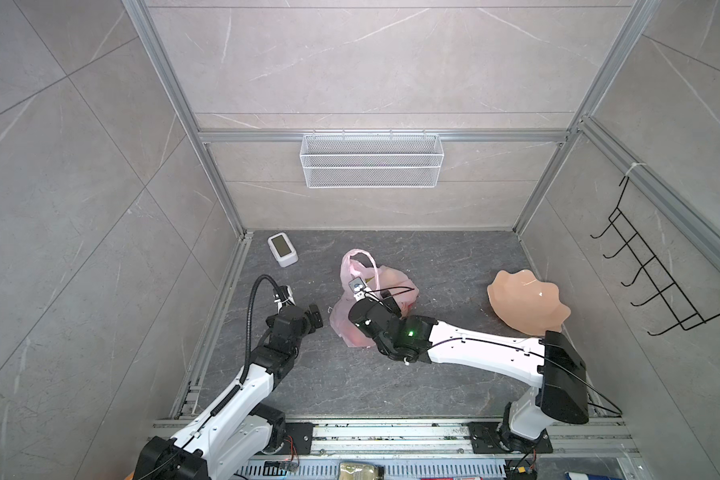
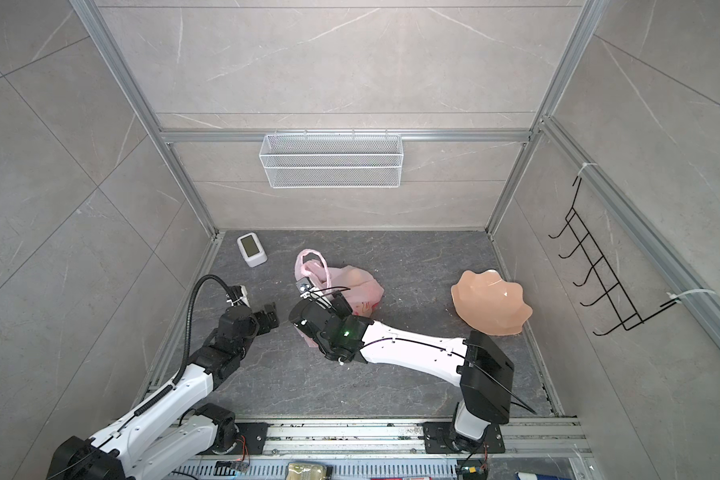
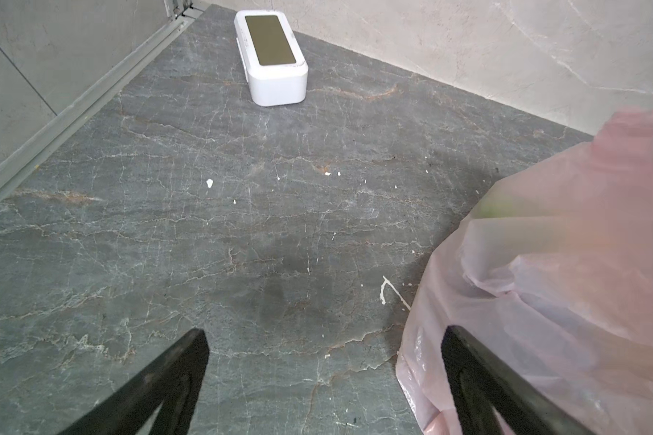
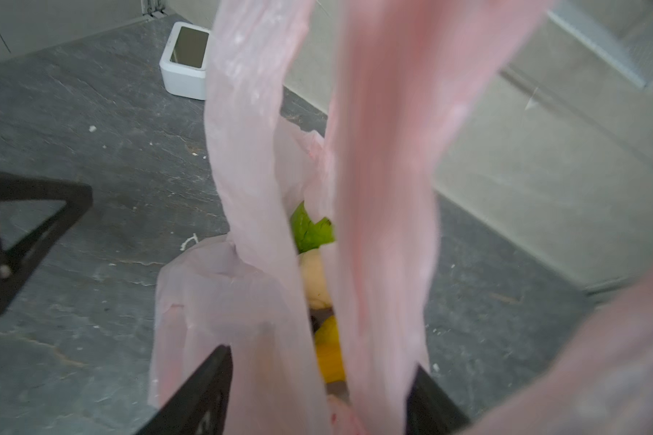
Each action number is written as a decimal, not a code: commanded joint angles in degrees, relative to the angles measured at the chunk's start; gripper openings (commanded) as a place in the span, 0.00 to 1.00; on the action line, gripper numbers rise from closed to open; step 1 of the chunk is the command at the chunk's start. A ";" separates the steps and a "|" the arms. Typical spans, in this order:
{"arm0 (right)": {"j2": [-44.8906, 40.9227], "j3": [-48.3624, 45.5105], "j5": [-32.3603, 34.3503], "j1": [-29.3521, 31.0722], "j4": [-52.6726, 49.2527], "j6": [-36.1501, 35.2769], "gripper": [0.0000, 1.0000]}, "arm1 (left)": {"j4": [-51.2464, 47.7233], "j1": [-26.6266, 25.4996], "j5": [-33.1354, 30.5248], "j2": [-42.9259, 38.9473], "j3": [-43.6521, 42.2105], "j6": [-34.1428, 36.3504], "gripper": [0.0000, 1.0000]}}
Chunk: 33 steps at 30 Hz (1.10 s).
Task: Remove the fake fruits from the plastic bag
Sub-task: 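Lift the pink bag by its handles with the right gripper toward table center, then grasp the bag opening with the left gripper while the right gripper holds the handle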
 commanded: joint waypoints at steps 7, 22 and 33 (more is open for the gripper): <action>-23.34 -12.46 -4.49 -0.17 0.81 2.19 0.93 | -28.57 -4.10 2.54 0.50 25.20 -10.28 0.96; -39.98 -27.35 -1.72 -0.12 4.64 6.47 0.92 | -54.29 -29.26 -16.25 27.84 77.42 -7.14 0.90; -43.70 -31.48 -0.82 -0.12 7.14 5.79 0.93 | -51.85 -31.02 -7.87 35.02 80.78 -12.03 0.79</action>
